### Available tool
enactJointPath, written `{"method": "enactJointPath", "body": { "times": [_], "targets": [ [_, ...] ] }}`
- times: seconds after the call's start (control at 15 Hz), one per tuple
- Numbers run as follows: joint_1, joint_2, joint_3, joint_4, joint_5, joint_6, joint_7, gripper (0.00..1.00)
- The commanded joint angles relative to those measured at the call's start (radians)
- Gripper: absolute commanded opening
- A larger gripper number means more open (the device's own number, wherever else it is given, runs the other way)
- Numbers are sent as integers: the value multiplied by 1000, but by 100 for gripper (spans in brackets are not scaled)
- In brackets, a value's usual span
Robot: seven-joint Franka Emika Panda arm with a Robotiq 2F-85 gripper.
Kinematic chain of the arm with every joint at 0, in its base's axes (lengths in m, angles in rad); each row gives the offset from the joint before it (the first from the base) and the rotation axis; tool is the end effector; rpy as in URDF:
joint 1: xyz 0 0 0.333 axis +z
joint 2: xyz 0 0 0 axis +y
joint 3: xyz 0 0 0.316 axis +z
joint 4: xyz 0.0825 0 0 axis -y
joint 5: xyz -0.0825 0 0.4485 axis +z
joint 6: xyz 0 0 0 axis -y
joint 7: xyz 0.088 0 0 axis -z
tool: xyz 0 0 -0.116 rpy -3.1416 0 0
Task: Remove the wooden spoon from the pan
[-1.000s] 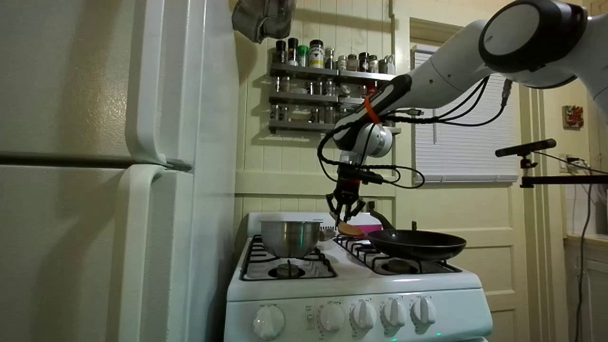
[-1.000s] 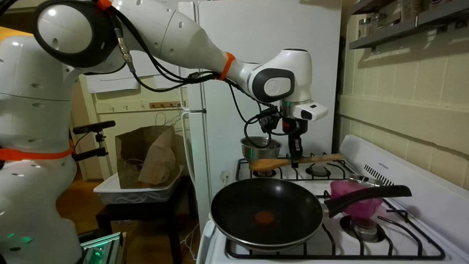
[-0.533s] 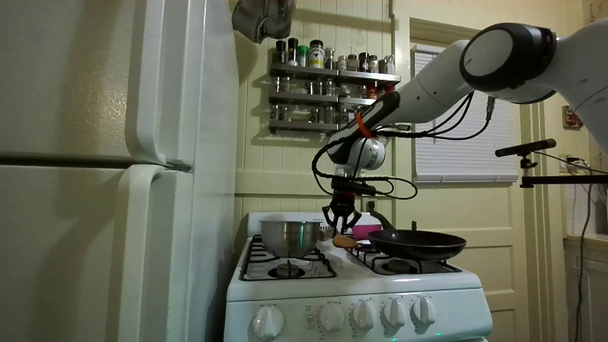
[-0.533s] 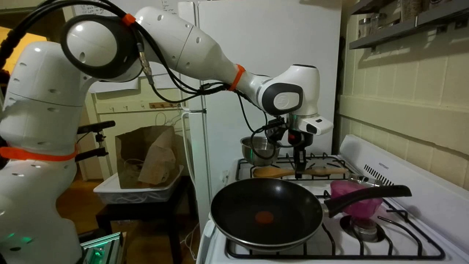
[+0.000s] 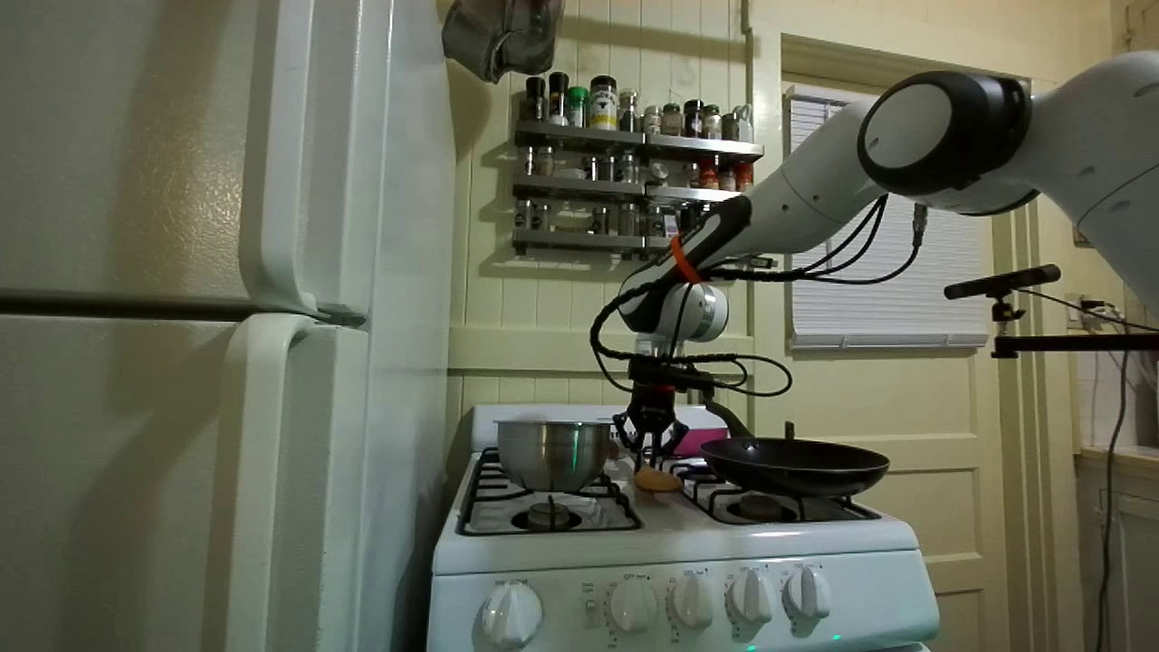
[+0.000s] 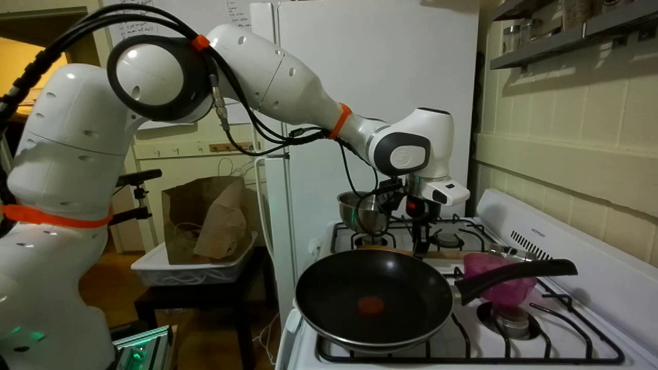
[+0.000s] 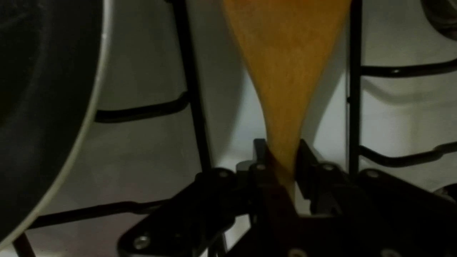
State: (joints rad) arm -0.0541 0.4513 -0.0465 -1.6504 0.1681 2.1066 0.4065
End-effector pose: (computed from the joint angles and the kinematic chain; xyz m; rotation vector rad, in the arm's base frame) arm 0.7270 -0.0612 0.3107 -2.8882 0.8743 0.0199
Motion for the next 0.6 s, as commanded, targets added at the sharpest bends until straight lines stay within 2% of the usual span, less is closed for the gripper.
{"method": "enactJointPath", "body": {
  "times": [0.0,0.2,0.27,0.33,0.4,0.53],
  "targets": [
    [-1,24,-1,35,30,-81,-14,5],
    [-1,27,-1,41,30,-115,-20,5],
    [1,28,-3,47,25,-129,-16,47],
    [3,25,-6,51,17,-132,-15,47],
    [4,22,-7,55,17,-139,-12,52],
    [8,6,-12,63,3,-141,-7,68]
  ]
}}
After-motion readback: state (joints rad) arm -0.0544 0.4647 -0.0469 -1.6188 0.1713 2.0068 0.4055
